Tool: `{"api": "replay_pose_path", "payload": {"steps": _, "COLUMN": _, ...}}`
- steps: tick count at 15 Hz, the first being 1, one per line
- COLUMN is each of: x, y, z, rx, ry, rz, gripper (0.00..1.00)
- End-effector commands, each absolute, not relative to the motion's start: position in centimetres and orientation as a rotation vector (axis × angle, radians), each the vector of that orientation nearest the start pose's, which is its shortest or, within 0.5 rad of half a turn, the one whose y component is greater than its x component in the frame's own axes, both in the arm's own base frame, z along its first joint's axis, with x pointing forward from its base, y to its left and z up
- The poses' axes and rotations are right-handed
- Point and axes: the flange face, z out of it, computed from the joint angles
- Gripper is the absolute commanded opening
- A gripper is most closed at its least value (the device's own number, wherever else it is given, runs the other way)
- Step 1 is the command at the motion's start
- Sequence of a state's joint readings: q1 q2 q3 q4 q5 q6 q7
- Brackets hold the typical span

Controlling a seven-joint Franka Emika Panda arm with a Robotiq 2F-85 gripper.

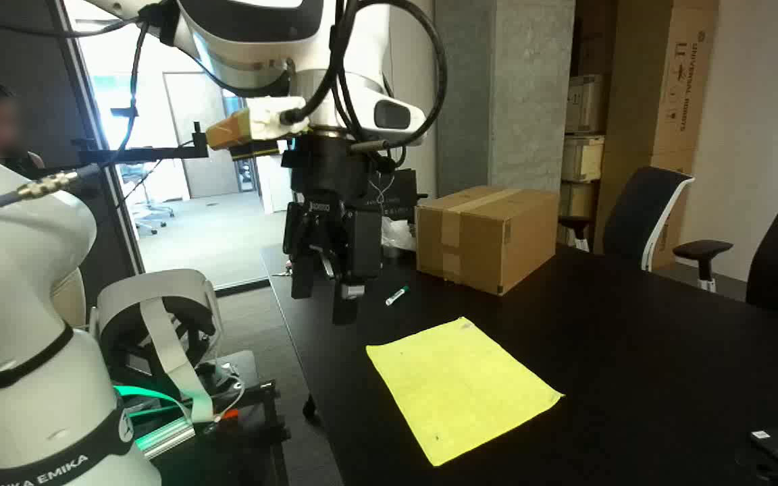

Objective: Fold the towel in half once from bottom to top

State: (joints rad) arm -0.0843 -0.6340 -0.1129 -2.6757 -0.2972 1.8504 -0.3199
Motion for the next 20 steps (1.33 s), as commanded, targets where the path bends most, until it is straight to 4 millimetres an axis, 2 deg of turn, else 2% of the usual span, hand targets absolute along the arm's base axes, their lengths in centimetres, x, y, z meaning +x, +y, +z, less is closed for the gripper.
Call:
{"api": "replay_pose_path", "payload": {"steps": 1, "x": 31.7, "y": -8.5, "z": 41.5, "rx": -3.248, "ry": -0.426, "rz": 0.386, "gripper": 1.00}}
{"api": "replay_pose_path", "payload": {"steps": 15, "x": 31.7, "y": -8.5, "z": 41.5, "rx": -3.248, "ry": -0.426, "rz": 0.385, "gripper": 1.00}}
{"api": "replay_pose_path", "payload": {"steps": 18, "x": 32.7, "y": -8.0, "z": 40.1, "rx": -3.257, "ry": -0.445, "rz": 0.362, "gripper": 1.00}}
{"api": "replay_pose_path", "payload": {"steps": 20, "x": 34.0, "y": -7.0, "z": 37.9, "rx": -3.277, "ry": -0.476, "rz": 0.347, "gripper": 1.00}}
